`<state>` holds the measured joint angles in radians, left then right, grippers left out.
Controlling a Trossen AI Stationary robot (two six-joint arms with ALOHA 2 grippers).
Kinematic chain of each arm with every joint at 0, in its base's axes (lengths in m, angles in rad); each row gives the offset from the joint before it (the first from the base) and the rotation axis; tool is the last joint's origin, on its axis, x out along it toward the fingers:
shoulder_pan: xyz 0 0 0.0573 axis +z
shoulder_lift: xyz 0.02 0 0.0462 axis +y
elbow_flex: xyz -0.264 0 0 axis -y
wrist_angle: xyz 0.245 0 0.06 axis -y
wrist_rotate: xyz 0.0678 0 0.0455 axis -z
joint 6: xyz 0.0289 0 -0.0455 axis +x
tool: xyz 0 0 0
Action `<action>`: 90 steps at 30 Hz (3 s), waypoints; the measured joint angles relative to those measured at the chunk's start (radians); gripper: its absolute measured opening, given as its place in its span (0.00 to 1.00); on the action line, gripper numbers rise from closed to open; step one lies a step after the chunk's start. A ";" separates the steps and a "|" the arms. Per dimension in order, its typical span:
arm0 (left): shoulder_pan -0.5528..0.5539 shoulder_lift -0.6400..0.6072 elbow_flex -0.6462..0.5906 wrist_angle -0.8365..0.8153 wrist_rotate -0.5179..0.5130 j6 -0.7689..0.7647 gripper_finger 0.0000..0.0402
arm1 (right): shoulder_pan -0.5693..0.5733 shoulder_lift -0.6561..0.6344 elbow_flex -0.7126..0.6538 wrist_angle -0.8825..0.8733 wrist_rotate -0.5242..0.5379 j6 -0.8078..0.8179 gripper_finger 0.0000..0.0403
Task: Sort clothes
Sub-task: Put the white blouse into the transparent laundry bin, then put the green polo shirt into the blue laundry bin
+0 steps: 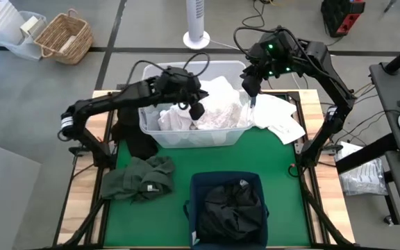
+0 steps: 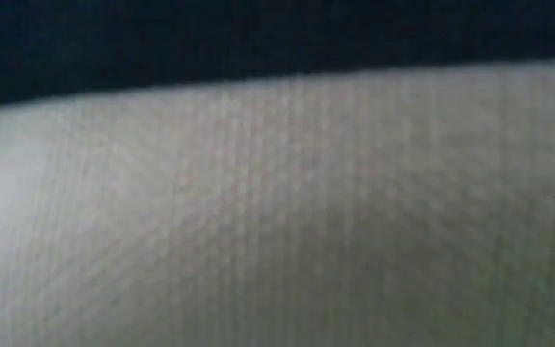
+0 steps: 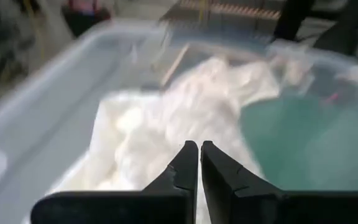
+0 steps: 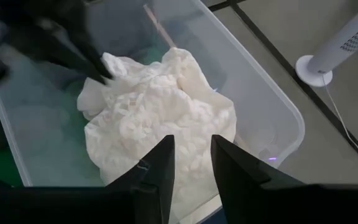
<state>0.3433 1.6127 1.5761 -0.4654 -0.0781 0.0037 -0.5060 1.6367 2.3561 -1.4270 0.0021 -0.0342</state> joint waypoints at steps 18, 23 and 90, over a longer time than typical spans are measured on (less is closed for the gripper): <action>0.124 0.168 0.000 -0.189 0.137 -0.121 0.00 | 0.000 0.001 -0.001 -0.004 -0.001 -0.022 0.11; 0.140 0.173 0.000 -0.320 0.134 -0.127 0.00 | 0.000 0.001 -0.001 -0.003 -0.001 -0.022 0.11; -0.623 -0.598 -0.266 -0.787 0.098 -0.439 0.00 | 0.000 -0.111 -0.003 0.005 0.023 -0.033 0.09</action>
<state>-0.2798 1.0144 1.3105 -1.2528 0.0204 -0.4354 -0.5064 1.5261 2.3528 -1.4223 0.0254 -0.0674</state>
